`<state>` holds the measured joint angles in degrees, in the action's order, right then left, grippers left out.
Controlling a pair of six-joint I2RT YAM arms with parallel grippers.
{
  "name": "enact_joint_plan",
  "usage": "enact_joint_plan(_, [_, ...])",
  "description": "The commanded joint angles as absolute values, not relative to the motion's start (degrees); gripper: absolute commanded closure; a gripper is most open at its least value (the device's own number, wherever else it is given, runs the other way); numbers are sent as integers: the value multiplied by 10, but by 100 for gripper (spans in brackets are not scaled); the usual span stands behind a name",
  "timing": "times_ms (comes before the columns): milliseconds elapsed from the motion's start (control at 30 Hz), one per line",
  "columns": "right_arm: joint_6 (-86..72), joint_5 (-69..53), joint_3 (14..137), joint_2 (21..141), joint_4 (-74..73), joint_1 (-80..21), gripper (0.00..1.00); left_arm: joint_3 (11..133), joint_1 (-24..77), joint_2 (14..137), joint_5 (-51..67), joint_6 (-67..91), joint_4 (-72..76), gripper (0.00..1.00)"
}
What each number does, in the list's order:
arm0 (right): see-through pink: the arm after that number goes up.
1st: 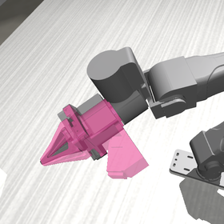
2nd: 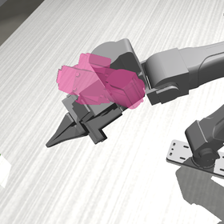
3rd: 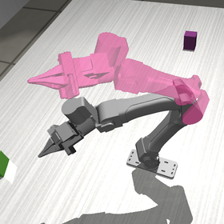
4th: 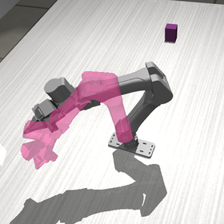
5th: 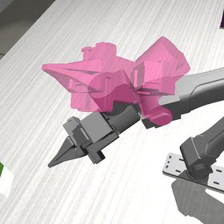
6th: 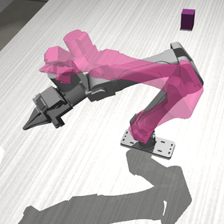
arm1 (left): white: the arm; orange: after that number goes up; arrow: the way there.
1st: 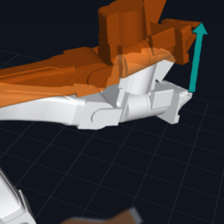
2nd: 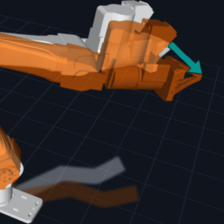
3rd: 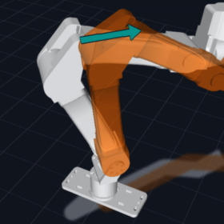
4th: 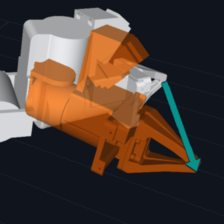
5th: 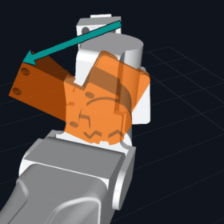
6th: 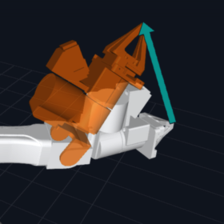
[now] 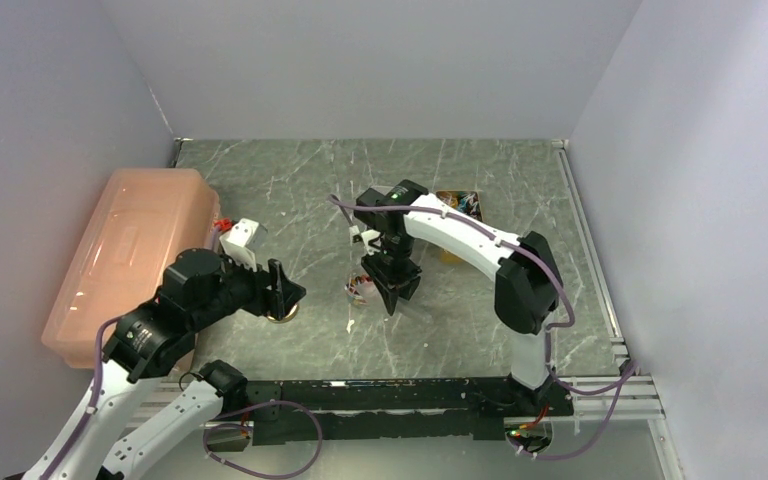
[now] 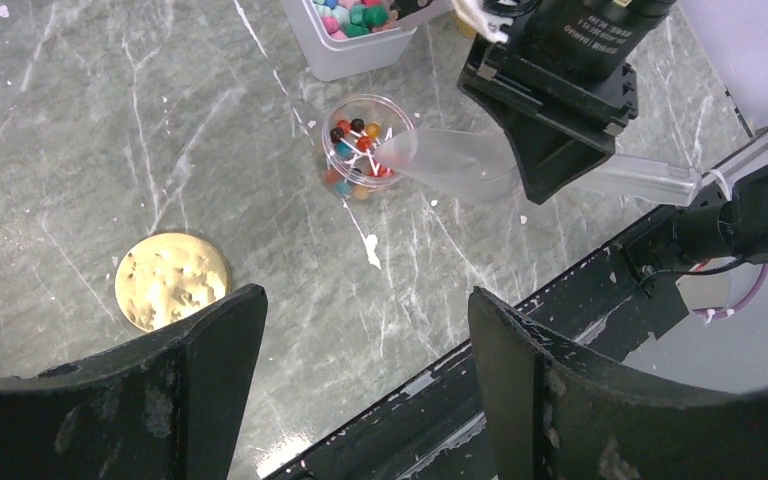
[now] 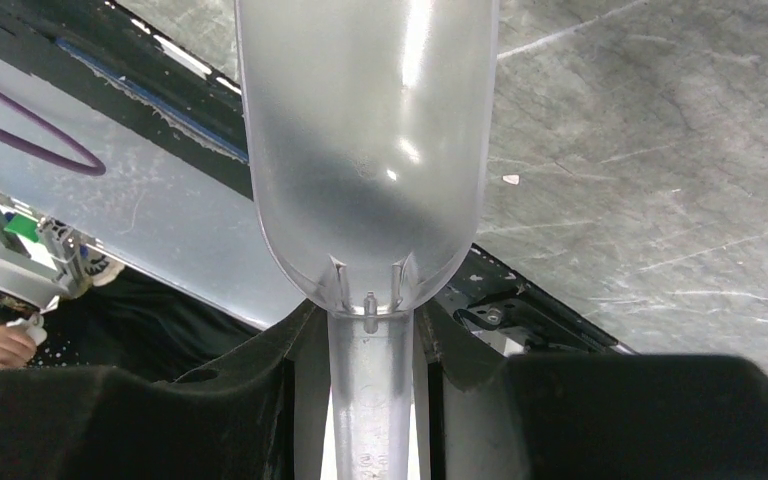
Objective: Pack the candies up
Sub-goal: Adjust the spatula.
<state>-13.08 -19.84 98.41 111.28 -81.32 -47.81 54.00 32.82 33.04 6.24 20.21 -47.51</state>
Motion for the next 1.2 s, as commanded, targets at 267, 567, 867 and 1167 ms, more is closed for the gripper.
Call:
enact_joint_plan(267, [-111, -153, 900, 965, -703, -482, 100, 540, 331, 351, 67, 199, -457, 20])
enact_joint_plan(567, [-33, -115, 788, 841, -570, -536, 100, 588, 331, 411, 84, 213, -478, 22])
enact_joint_plan(867, [70, -52, 659, 707, -430, -604, 100, 639, 331, 457, 161, 246, -479, 21])
enact_joint_plan(1167, [125, -3, 580, 637, -321, -642, 100, 638, 331, 501, 255, 261, -483, 21])
